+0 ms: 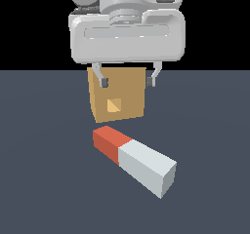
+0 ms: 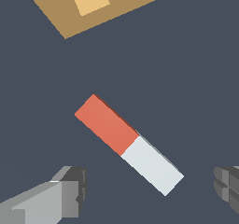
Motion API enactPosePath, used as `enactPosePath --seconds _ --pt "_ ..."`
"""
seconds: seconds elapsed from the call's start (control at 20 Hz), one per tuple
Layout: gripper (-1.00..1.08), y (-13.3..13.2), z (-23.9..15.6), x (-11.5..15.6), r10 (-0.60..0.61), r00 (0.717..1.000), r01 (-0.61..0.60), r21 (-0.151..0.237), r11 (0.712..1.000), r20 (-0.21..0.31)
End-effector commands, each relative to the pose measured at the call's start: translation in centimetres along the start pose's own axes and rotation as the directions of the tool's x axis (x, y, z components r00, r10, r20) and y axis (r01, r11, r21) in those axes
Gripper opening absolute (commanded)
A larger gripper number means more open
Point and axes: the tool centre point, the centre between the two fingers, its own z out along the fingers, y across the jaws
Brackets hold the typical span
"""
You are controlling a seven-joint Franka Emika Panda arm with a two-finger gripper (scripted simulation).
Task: Insert the peg into the horizontal hole in a box.
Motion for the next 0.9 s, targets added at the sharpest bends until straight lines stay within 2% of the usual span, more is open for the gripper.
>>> enactPosePath --seconds 0.0,0.45,0.85 --pt "1.00 0.0 0.0 0.0 0.000 1.000 0.000 0.000 1.000 0.000" --pt "1.00 0.0 0.6 -0.4 -0.047 0.999 0.047 0.001 0.999 -0.002" --pt "1.00 0.2 2.1 -1.4 -0.170 0.985 0.170 0.002 0.985 -0.007"
